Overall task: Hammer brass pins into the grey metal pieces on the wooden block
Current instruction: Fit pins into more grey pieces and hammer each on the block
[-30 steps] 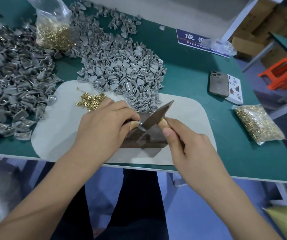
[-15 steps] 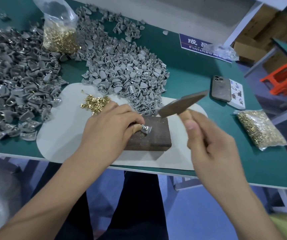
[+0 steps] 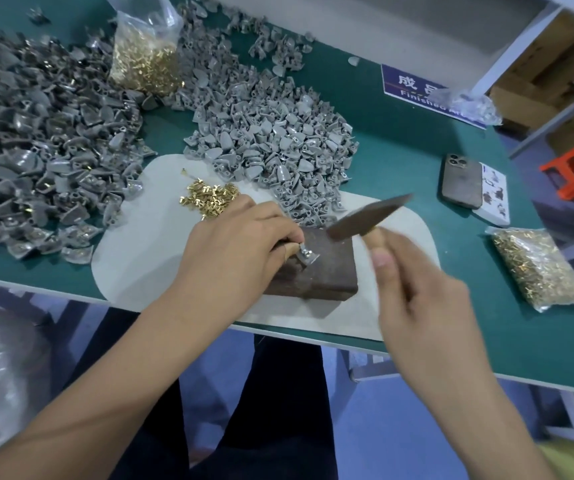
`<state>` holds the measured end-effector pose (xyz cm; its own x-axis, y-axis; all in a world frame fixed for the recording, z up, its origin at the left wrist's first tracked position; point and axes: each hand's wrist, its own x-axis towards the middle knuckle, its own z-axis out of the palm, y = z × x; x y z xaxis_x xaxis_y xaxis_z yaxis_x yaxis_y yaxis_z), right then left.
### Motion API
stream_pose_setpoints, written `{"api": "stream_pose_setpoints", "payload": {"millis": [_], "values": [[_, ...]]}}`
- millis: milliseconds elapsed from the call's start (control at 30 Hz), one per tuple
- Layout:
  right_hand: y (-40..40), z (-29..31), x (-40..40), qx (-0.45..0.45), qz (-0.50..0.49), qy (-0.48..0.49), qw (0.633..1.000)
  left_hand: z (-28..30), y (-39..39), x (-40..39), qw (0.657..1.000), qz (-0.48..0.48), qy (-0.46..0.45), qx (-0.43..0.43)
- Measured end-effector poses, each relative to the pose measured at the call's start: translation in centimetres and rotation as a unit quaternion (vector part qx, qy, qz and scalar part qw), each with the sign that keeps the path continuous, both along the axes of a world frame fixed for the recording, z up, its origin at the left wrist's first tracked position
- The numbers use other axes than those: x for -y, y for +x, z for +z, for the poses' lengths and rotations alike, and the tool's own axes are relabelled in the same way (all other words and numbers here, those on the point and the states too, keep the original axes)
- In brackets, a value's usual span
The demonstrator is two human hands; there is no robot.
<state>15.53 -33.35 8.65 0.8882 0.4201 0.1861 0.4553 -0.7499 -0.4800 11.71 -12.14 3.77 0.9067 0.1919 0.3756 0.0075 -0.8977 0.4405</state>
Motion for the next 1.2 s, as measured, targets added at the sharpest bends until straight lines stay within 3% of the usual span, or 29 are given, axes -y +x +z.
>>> {"api": "stream_pose_setpoints", "payload": {"millis": [100, 267, 400, 667, 833, 933, 1000, 1100, 1200], "values": [[0.0, -0.7, 0.3, -0.032, 0.016, -0.055, 0.998, 0.1, 0.1, -0.4, 1.000, -0.023, 0.016, -0.001], [0.0, -0.6, 0.2, -0.002, -0.004, 0.039, 0.999, 0.0, 0.5, -0.5, 0.999, -0.038, 0.033, 0.007], [0.0, -1.2, 0.1, -0.048, 0.019, -0.023, 0.998, -0.2, 0.5, -0.4, 0.999, -0.040, 0.027, 0.014], [0.4, 0.4, 0.0, -0.036, 0.045, -0.091, 0.994, -0.2, 0.6, -1.1, 0.998, -0.062, 0.011, 0.008], [0.3, 0.8, 0.1, 0.004, -0.001, 0.027, 1.000, -0.2, 0.7, -0.9, 0.998, -0.061, 0.012, 0.015], [-0.3, -0.2, -0.3, -0.037, 0.022, -0.029, 0.999, -0.4, 0.7, -1.0, 0.998, -0.060, -0.004, 0.011], [-0.3, -0.2, 0.0, -0.011, 0.022, -0.075, 0.997, -0.5, 0.7, -1.0, 0.998, -0.060, -0.015, 0.006], [-0.3, 0.1, 0.0, 0.025, -0.006, -0.011, 1.000, -0.5, 0.8, -1.1, 0.998, -0.059, -0.014, 0.005], [-0.6, -0.3, -0.4, -0.010, 0.002, 0.009, 1.000, -0.6, 0.7, -1.1, 0.998, -0.057, -0.014, -0.002]]}}
